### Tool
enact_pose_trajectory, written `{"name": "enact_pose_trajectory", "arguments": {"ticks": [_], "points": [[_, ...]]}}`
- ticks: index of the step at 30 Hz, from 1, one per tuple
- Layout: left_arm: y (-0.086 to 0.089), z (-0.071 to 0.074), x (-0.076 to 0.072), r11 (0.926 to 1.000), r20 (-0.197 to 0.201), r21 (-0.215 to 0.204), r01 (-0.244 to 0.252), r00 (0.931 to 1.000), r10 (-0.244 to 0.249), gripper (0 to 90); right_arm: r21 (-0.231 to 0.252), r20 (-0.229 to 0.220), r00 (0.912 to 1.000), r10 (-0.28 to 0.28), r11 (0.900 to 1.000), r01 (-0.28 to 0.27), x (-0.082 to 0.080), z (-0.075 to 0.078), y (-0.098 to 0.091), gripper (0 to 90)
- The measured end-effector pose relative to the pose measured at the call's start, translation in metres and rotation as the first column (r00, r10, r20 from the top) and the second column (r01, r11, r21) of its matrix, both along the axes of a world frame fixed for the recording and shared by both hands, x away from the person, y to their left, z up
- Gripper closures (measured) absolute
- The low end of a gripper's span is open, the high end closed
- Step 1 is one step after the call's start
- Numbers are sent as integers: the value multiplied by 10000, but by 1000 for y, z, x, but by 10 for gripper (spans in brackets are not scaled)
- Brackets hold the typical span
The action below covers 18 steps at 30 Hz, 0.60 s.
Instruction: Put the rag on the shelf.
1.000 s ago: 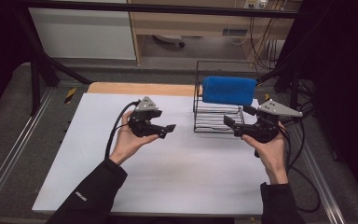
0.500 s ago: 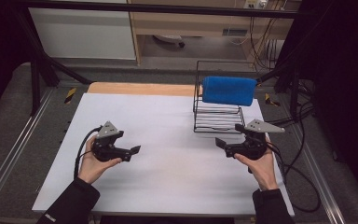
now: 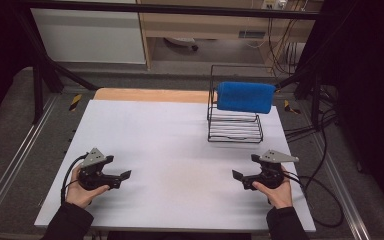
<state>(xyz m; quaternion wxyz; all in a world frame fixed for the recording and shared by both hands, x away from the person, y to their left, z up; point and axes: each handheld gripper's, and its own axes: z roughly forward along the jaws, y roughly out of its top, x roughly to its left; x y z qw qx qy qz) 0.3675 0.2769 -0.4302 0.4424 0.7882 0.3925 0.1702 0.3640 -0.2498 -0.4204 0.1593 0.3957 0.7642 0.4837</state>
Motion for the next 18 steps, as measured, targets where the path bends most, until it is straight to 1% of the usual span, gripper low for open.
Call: {"name": "enact_pose_trajectory", "arguments": {"ticks": [5, 8, 10, 12, 18], "points": [[7, -9, -3, 10000, -163, 30, -37, 9999, 37, 92, 49, -209, 9997, 105, 9999, -104, -9, -12, -10, 6], [9, -11, -4, 10000, -170, 54, -50, 9998, 51, 91, 39, -309, 9994, 143, 9999, -142, -14, -17, -16, 6], [10, -13, -4, 10000, -209, 22, -88, 9997, 89, 92, 36, -374, 9992, 118, 9999, -116, -15, -19, -17, 6], [10, -14, -5, 9999, -213, 75, -140, 9997, 142, 91, -20, -381, 9992, 85, 10000, -85, -14, -19, -17, 6], [9, -15, -7, 9998, -202, 187, -88, 9998, 91, 91, -72, -376, 9993, 83, 9999, -86, -15, -19, -17, 6]]}}
